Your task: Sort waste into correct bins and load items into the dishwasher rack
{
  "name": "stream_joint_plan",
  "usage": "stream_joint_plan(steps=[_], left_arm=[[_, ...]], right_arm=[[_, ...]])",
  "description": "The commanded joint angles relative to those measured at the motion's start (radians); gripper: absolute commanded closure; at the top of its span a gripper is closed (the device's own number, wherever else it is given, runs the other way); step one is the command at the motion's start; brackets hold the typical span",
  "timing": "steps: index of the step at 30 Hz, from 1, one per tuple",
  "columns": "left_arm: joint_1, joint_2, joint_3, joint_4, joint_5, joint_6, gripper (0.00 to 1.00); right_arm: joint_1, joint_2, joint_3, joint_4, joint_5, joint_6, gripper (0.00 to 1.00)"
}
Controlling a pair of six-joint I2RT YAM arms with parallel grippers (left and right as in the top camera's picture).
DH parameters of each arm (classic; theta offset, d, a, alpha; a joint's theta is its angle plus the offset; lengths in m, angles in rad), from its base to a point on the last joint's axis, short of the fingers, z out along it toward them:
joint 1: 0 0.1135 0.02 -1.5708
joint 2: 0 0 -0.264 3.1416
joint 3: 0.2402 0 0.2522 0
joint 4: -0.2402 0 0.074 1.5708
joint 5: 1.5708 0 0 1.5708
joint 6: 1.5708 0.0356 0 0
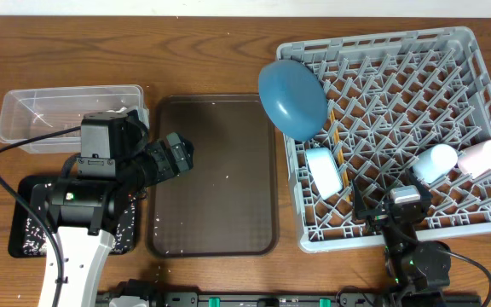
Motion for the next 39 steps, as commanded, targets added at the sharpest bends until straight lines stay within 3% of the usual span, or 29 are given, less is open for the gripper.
stream_joint_plan(steps=[1, 6, 9, 11, 16, 19, 29, 35, 39], left_arm=[[0.004, 0.0, 0.005, -0.003, -0.003, 0.01, 0.02], [0.004, -0.083, -0.016, -0.015, -0.005, 0.012, 0.02], [0.004, -0.193, -0.058, 0.015, -0.13, 0.067, 0.02], [0.003, -0.273, -0.11, 0.096, -0.133, 0.154, 0.02], [0.002, -0.53, -0.306, 0.324, -0.092, 0.507, 0.02], [0.003, -0.685, -0.414, 0.376, -0.093, 0.59, 0.02], [0.021, -1.04, -0.749, 0.582, -0.114, 0.623, 0.02], [0.021, -1.051, -0.916, 0.761, -0.096, 0.623, 0.02], [0.021, -1.051, -1.001, 0.797, -0.096, 0.623, 0.02]], right_arm=[[-0.012, -0.01, -0.005, 0.0, -0.004, -0.011, 0.01], [-0.012, -0.01, -0.005, 0.0, -0.004, -0.011, 0.01], [-0.012, -0.01, -0.005, 0.0, -0.004, -0.011, 0.01], [-0.012, -0.01, -0.005, 0.0, -0.004, -0.011, 0.01], [-0.012, -0.01, -0.005, 0.0, -0.004, -0.011, 0.01], [-0.012, -0.01, -0.005, 0.0, -0.004, -0.011, 0.01], [-0.012, -0.01, -0.005, 0.0, -0.004, -0.011, 0.01], [-0.012, -0.01, -0.005, 0.0, -0.004, -0.011, 0.01], [-0.012, -0.01, -0.005, 0.0, -0.004, -0.011, 0.01]])
